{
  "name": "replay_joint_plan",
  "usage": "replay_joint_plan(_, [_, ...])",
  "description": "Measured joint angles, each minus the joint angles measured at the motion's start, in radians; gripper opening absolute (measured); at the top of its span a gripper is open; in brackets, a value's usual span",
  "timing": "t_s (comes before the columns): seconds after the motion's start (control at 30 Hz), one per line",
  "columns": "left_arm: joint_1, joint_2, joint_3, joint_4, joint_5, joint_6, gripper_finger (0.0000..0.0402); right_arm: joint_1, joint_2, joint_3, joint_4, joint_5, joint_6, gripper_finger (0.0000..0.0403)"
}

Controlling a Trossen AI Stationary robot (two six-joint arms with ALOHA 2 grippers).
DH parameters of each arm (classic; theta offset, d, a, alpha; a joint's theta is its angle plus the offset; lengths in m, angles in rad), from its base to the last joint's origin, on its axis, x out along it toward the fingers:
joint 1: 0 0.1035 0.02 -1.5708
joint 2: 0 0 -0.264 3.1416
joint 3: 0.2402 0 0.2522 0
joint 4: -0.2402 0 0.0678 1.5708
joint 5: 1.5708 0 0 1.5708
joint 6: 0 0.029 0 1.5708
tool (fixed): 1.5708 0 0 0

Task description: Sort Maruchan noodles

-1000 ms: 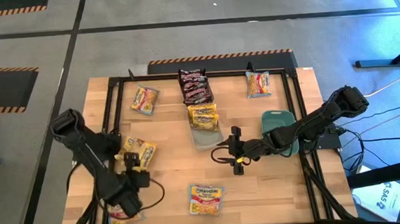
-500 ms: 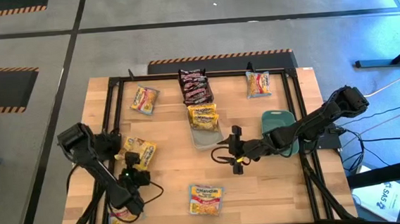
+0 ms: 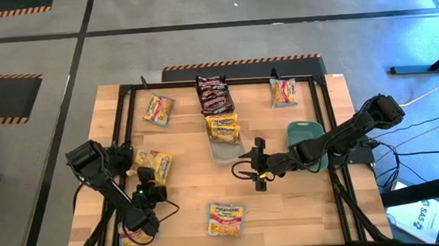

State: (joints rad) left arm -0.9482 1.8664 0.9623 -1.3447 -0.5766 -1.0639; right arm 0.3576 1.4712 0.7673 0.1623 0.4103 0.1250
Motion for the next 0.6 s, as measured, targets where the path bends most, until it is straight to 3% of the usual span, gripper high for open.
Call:
replay_joint_plan(0.3, [0.0, 0.0, 0.0, -0.007, -0.015, -0.008, 0.0146, 0.0, 0.0, 0.0, 0.0, 0.0, 0.0, 0.0232])
replay_joint_plan(0.6, [0.001, 0.0, 0.016, -0.046, -0.011, -0.056, 0.0131, 0.0, 0.0, 0.0, 0.0, 0.0, 0.0, 0.0232])
